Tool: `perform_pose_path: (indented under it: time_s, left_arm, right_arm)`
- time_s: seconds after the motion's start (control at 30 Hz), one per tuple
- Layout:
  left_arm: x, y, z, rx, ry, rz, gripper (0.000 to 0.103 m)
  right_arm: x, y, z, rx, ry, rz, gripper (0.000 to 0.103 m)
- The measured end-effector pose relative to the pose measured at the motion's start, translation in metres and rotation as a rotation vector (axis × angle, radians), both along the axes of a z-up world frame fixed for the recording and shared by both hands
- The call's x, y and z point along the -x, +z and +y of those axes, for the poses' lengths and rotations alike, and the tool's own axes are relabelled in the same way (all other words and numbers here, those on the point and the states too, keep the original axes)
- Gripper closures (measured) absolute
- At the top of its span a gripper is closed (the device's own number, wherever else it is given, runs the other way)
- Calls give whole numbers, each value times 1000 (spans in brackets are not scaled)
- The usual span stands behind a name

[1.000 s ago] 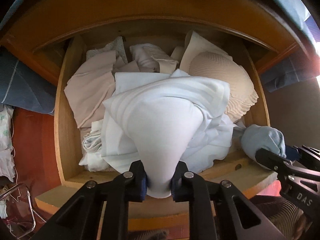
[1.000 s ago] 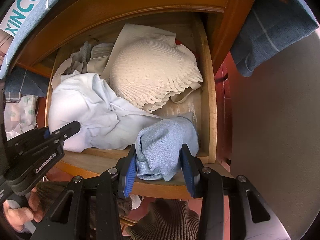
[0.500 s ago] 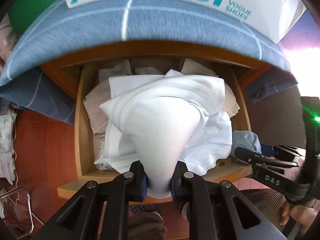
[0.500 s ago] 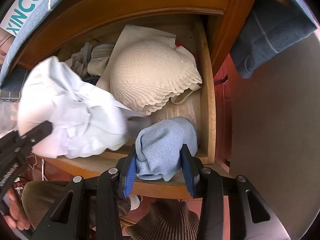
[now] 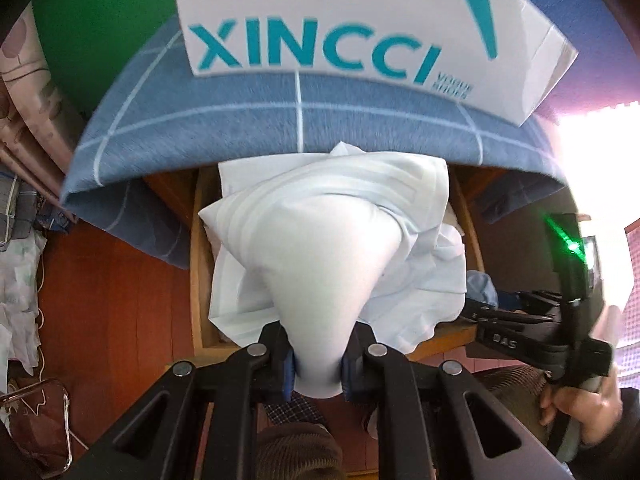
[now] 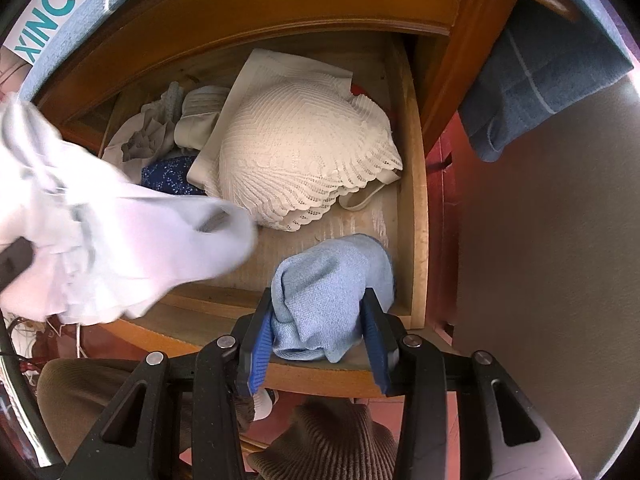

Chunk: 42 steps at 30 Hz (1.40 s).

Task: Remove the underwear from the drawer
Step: 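Lift the white underwear with the left gripper and drop it into the white box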

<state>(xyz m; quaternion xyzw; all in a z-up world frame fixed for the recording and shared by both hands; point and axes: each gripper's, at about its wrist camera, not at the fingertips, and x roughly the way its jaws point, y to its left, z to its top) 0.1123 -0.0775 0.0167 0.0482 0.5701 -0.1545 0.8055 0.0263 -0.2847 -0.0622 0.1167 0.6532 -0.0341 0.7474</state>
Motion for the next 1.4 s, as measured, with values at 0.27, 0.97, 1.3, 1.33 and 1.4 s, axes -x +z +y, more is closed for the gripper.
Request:
perform_pose_path:
  time_s: [0.27, 0.97, 1.3, 1.33, 1.4]
  left_arm:
    - [8, 45, 9, 37, -13, -47, 87]
    - [-12, 204, 49, 102, 58, -309, 87]
    - [-72, 253, 31, 100, 61, -415, 87]
    - [-78, 255, 27, 96, 61, -424, 87]
    - [-95, 255, 15, 89, 51, -439, 87]
  right_arm:
    - [-1, 1, -1, 0, -4, 1, 66]
    - [-2, 0, 0, 1, 0, 6, 65]
    - [-2, 1, -3, -12, -4, 5, 65]
    - [-2, 1, -3, -14, -6, 4, 65]
    - [-1, 0, -4, -20, -9, 5, 65]
